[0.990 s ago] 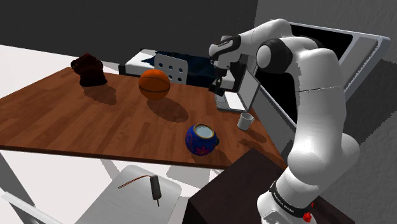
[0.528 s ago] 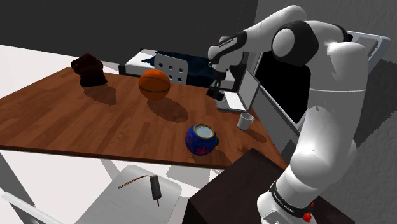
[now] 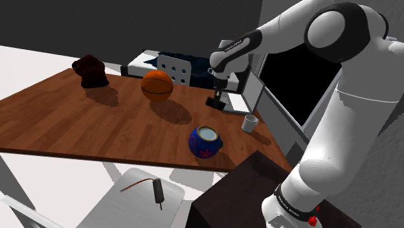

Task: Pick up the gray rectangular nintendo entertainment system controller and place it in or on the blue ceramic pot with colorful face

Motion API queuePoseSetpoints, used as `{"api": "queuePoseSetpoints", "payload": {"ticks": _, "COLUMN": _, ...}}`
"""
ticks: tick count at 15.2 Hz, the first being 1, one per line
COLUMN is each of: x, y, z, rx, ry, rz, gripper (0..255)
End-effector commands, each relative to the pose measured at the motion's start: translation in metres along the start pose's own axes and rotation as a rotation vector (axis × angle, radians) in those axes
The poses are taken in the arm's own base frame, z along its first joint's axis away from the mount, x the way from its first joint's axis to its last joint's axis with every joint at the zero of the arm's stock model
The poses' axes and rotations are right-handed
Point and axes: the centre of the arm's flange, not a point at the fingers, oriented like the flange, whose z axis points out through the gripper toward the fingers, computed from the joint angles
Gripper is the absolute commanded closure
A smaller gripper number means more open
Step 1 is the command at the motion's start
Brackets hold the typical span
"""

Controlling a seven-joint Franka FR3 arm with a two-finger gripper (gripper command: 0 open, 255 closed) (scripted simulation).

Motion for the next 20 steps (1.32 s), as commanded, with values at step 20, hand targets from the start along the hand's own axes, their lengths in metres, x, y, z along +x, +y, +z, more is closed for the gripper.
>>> {"api": "queuePoseSetpoints", "payload": {"ticks": 20, "x": 0.009, "y": -0.146, "z": 0.067, "rx": 0.0, "ry": 0.0, "rz": 0.001, "gripper": 255}}
